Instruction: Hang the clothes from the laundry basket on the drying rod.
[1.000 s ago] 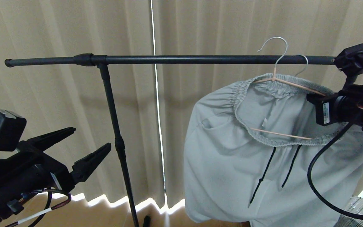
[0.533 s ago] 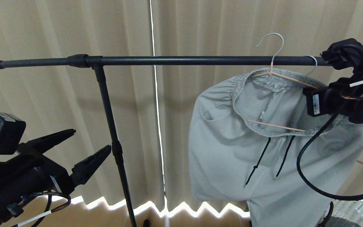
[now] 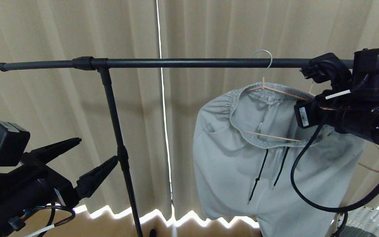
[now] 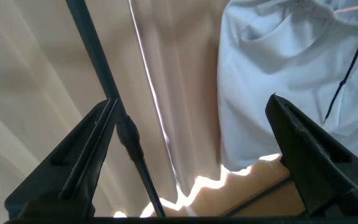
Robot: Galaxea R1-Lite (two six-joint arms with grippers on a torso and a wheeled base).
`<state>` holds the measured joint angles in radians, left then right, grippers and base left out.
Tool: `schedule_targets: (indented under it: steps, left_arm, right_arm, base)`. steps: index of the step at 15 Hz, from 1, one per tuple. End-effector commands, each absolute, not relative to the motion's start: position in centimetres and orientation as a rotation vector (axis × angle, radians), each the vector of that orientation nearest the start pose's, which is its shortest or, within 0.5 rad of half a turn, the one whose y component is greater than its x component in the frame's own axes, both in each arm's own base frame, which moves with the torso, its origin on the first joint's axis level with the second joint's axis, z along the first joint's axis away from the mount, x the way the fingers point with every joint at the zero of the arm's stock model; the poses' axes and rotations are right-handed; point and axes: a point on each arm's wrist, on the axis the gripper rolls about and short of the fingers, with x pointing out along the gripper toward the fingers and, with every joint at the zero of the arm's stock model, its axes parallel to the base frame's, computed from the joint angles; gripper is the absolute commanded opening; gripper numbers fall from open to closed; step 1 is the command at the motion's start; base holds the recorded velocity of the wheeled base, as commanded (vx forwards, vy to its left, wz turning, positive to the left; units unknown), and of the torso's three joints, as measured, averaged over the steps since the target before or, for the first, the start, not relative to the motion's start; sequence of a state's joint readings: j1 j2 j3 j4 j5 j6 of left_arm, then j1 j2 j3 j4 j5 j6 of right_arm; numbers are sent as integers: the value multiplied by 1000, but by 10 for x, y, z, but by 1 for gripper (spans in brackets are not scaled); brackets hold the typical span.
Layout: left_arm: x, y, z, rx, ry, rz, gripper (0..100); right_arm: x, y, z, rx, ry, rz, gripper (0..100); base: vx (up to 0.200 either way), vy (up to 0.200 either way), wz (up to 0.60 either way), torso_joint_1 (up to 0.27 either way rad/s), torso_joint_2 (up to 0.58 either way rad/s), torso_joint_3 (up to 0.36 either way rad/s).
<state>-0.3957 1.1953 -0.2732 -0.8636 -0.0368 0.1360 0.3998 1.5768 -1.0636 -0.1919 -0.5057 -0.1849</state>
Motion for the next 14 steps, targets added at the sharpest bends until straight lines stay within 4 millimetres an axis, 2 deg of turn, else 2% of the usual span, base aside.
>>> schedule_targets:
  steps: [1, 4, 5, 9, 14]
  left_arm:
    - [145, -62, 180, 145, 28, -436, 100]
    - [145, -62, 180, 145, 28, -436, 100]
    - [145, -62, 180, 145, 28, -436, 100]
    - [145, -62, 180, 145, 27, -436, 100]
    - [145, -61, 180, 144, 25, -436, 100]
  right_arm:
    - [268, 109, 243, -343, 311, -54, 0]
    - [266, 116, 244, -359, 303, -28, 0]
    - [264, 127, 245, -370, 295, 10, 0]
    - [265, 142, 237, -397, 311, 54, 0]
    - [262, 143, 236, -399, 311, 64, 0]
  base:
    - [0, 0, 0, 0, 0, 0]
    - [0, 0, 0, 0, 0, 0]
    - [0, 0, 0, 0, 0, 0]
    - [0, 0, 0, 0, 0, 0]
    - [0, 0, 0, 0, 0, 0]
